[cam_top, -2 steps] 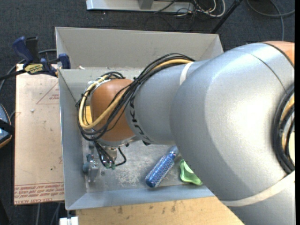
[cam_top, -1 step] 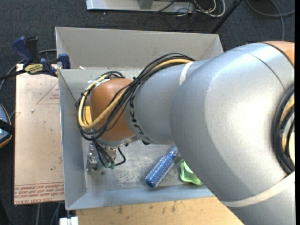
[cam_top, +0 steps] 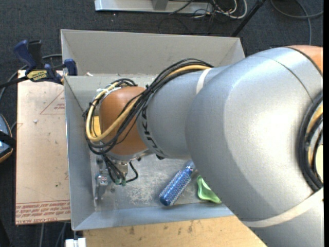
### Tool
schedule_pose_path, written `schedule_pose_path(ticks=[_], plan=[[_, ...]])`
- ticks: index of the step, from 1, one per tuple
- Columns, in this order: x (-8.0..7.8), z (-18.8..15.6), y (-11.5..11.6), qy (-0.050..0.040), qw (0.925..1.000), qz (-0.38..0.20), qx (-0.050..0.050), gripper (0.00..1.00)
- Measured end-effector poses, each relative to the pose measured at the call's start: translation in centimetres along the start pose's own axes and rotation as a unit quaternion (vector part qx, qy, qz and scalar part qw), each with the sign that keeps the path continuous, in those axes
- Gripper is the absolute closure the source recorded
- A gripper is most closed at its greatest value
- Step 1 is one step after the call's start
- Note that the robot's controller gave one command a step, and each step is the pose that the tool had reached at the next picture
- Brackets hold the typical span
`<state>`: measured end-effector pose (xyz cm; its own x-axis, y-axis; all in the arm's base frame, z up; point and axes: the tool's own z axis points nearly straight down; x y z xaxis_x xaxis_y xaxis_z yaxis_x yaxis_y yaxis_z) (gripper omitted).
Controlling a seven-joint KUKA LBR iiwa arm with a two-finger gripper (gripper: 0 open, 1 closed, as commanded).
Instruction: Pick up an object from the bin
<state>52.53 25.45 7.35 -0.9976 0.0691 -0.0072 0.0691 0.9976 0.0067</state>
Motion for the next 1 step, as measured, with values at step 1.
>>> schedule_pose_path(ticks=[1], plan=[[-0.89,-4.70,-4.14,0.0015,0.9927,-0.121,0.003,0.00]])
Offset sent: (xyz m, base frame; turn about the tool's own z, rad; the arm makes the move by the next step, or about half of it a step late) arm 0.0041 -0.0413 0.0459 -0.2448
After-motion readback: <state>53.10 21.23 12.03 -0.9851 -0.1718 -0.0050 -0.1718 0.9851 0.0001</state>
